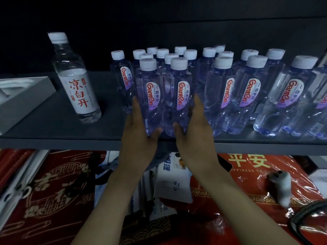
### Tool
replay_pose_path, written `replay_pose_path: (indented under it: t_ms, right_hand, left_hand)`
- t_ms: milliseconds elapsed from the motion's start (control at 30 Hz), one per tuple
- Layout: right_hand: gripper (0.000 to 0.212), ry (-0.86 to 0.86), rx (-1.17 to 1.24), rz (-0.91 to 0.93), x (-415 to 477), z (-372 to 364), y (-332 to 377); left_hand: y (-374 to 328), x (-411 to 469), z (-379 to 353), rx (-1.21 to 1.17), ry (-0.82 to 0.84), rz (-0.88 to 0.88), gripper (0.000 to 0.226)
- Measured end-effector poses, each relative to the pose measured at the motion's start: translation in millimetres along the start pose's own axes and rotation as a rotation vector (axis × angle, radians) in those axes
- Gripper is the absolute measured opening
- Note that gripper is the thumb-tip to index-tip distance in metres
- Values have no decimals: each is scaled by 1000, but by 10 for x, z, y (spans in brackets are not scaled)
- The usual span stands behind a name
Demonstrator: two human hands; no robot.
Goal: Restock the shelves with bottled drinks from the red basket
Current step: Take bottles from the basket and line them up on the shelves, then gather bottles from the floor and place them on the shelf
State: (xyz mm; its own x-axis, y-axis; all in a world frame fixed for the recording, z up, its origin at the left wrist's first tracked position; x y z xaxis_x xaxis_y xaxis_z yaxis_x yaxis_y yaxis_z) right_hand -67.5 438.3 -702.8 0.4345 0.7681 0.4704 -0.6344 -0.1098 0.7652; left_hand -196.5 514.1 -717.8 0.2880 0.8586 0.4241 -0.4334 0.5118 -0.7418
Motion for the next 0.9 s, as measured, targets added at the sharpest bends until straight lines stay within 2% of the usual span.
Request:
replay_pose_path:
  t_ms: [167, 300, 400, 733, 900]
  right_hand:
    - [69, 44, -227, 132, -173, 171, 85]
    - [59, 131, -349, 186, -426, 239, 261]
    - [56, 178, -414, 269, -623, 206, 551]
    - [57, 606, -415, 373, -1578, -552, 1713]
    - [53, 804, -298, 348, -2290, -1362, 2051]
  left_hand:
    - [-168, -296, 191, 254, 64, -23, 89]
    - [-363, -550, 469, 575, 136, -7, 83]
    - [-451, -884, 847, 719, 93, -40, 78]
    - [-114, -2173, 2261, 882, -72, 103, 68]
    - [508, -3159, 2834, 865, -141, 356, 65]
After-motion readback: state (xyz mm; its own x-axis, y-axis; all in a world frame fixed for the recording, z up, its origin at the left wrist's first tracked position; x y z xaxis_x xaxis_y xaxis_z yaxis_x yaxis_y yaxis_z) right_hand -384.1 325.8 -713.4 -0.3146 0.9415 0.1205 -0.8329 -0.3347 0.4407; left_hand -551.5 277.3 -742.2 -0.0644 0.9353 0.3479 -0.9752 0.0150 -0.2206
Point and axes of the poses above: each hand's wrist, its own x-axis towards the middle knuckle, its own z-axis out of the back of the hand, y = z × x, the point moved 4 cm from there along x, towards the middle knuckle, and after that the axes turned 4 degrees about z, right-handed, at the moved point
